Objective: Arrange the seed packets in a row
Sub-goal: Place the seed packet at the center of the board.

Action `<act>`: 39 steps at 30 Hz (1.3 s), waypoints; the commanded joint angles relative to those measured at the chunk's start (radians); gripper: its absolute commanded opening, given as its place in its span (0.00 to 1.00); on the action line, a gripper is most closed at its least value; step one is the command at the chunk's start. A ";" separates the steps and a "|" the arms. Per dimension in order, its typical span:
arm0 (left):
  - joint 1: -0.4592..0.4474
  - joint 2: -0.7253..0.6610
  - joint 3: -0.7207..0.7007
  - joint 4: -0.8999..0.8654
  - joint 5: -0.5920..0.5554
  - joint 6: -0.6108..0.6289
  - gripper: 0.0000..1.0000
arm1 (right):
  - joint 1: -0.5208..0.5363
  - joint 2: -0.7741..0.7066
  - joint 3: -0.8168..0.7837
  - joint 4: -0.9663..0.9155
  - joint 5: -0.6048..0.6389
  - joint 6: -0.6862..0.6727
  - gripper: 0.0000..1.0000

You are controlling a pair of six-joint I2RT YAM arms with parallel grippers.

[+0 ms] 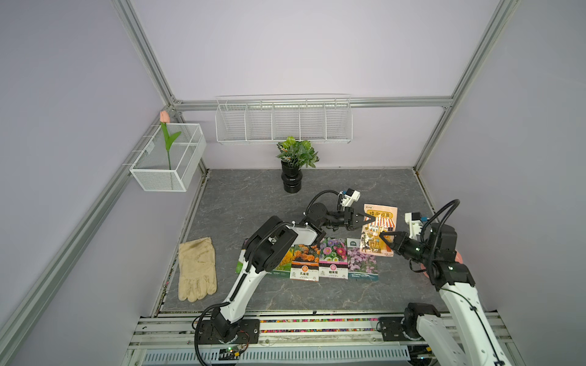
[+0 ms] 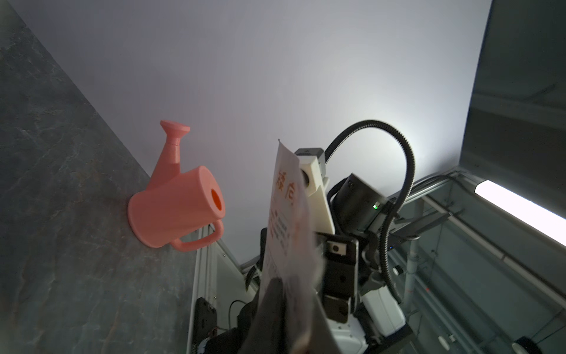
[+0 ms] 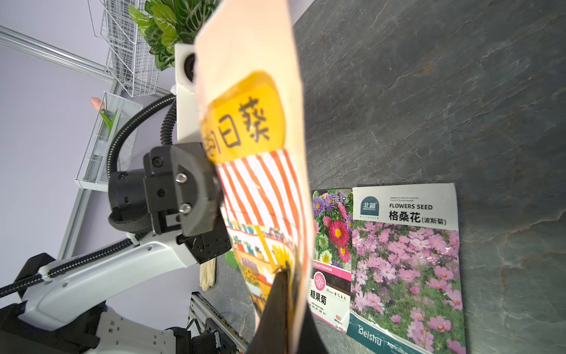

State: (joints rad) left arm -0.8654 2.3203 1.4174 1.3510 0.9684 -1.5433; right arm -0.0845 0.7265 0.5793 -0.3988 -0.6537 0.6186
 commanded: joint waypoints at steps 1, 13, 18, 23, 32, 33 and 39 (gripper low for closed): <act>-0.006 0.019 -0.005 0.051 0.017 -0.035 0.02 | -0.019 -0.008 -0.001 -0.055 0.045 -0.032 0.08; -0.050 0.009 -0.019 -0.430 -0.146 0.212 0.00 | -0.070 0.011 0.114 -0.261 0.367 -0.115 0.82; -0.114 0.044 0.067 -0.612 -0.306 0.251 0.00 | -0.070 -0.014 0.135 -0.306 0.489 -0.149 0.92; -0.157 0.084 0.173 -0.766 -0.454 0.265 0.00 | -0.072 0.020 0.090 -0.289 0.468 -0.149 0.93; -0.230 0.140 0.306 -1.031 -0.566 0.281 0.00 | -0.074 0.067 0.034 -0.221 0.402 -0.129 0.94; -0.233 0.144 0.307 -1.043 -0.575 0.275 0.00 | -0.074 0.072 0.023 -0.213 0.396 -0.123 0.94; -0.234 0.156 0.322 -1.109 -0.583 0.273 0.00 | -0.077 0.091 -0.041 -0.146 0.342 -0.064 0.94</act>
State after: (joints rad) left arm -1.1023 2.4538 1.7092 0.3042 0.4183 -1.2816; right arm -0.1558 0.8120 0.5697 -0.5957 -0.2714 0.5205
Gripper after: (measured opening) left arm 0.055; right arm 0.940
